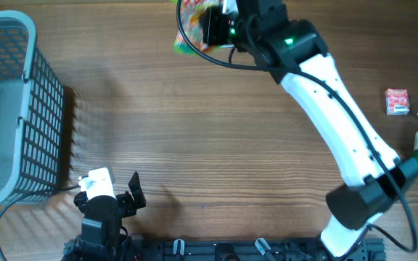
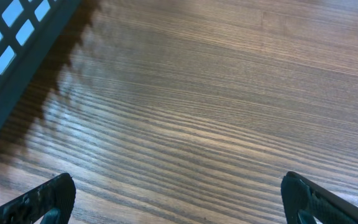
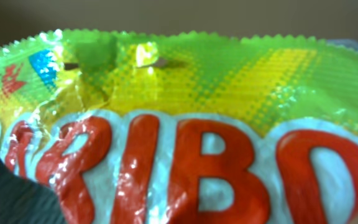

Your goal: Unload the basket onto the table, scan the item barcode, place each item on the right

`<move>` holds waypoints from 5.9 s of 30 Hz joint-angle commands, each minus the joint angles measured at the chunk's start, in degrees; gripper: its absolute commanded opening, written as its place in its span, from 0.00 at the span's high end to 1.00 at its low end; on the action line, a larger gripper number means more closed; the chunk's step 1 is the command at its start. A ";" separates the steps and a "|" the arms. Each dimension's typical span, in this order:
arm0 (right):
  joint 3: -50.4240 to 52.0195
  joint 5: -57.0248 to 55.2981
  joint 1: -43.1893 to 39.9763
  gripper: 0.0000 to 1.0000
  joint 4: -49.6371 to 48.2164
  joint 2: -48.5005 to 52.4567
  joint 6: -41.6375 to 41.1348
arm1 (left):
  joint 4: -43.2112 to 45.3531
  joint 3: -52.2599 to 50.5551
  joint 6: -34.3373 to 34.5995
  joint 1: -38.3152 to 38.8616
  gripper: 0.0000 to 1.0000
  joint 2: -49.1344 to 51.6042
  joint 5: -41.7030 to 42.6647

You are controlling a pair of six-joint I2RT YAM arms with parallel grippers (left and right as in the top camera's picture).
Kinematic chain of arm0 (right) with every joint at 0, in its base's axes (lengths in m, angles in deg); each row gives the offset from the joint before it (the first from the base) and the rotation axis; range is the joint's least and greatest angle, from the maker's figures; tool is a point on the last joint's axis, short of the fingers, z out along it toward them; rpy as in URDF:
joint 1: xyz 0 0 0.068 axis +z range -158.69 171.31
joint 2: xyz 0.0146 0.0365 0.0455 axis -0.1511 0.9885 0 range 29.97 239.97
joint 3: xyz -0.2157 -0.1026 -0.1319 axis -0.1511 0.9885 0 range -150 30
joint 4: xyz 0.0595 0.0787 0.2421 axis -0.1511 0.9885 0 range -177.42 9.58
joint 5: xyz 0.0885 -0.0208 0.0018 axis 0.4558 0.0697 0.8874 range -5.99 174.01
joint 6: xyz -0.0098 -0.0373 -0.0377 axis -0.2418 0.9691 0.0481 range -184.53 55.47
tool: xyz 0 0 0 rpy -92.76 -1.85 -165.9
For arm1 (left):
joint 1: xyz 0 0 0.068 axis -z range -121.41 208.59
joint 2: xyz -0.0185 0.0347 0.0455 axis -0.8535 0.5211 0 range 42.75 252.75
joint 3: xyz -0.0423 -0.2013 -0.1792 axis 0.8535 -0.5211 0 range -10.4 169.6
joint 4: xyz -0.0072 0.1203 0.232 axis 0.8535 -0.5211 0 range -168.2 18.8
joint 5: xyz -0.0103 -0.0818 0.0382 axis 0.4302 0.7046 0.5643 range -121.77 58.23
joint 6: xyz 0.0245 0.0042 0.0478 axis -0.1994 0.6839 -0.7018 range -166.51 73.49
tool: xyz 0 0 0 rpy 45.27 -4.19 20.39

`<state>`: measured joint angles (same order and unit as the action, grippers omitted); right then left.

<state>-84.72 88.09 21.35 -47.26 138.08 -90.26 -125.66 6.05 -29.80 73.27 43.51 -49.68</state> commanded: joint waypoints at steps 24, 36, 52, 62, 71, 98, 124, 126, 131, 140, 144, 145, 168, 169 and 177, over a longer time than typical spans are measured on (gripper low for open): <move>-2.08 -14.93 -8.90 0.95 -38.14 28.48 18.95 | -0.07 0.15 0.26 0.37 0.00 -0.37 0.09; 0.02 -30.80 -22.75 0.95 16.74 2.58 19.39 | -0.07 0.15 0.26 0.37 0.00 -0.37 0.09; 26.82 -14.56 -50.53 0.87 -22.95 11.65 7.28 | -0.07 0.15 0.26 0.37 0.00 -0.37 0.09; 20.59 3.28 -50.47 0.00 -4.90 -20.15 6.05 | -0.07 0.15 0.26 0.37 0.00 -0.37 0.09; 20.59 7.43 -50.49 0.00 25.83 -57.46 6.12 | -0.07 0.15 0.26 0.37 0.00 -0.37 0.09; 82.40 12.59 -34.58 0.00 -25.29 -105.88 10.58 | -0.07 0.15 0.26 0.37 0.00 -0.37 0.09; 114.42 4.48 -30.01 0.00 -40.74 -107.91 9.18 | -0.07 0.15 0.26 0.37 0.00 -0.37 0.09; 114.42 4.50 -30.01 0.00 -40.74 -107.91 9.18 | -0.07 0.15 0.26 0.37 0.00 -0.37 0.09; 114.42 4.48 -30.01 0.00 -40.74 -107.84 9.18 | -0.07 0.15 0.26 0.37 0.00 -0.37 0.09; 114.42 4.50 -30.01 0.00 -40.74 -107.58 9.16 | 0.00 0.15 0.33 0.37 0.00 -0.37 1.88; 114.42 4.48 -30.01 0.00 -40.74 -107.58 9.16 | 17.31 -0.68 0.24 -1.09 0.00 -0.39 4.33; 114.42 4.50 -30.01 0.00 -40.74 -107.58 9.16 | 21.81 -1.79 0.22 -2.40 0.00 -0.39 3.43; 114.42 4.50 -30.01 0.00 -40.74 -107.58 9.16 | 50.99 -16.13 -13.46 -9.03 0.00 -0.55 8.52; 114.42 4.50 -30.01 0.00 -40.74 -107.58 9.16 | 50.77 -16.13 -13.73 -9.94 0.00 -0.55 10.19; 114.42 4.48 -30.01 0.00 -40.74 -107.58 9.16 | 50.53 -16.13 -13.70 -11.91 0.00 -0.55 12.41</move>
<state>29.64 93.79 -8.83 -87.79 30.77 -80.80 -75.08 -9.49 -42.43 61.79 43.53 -38.62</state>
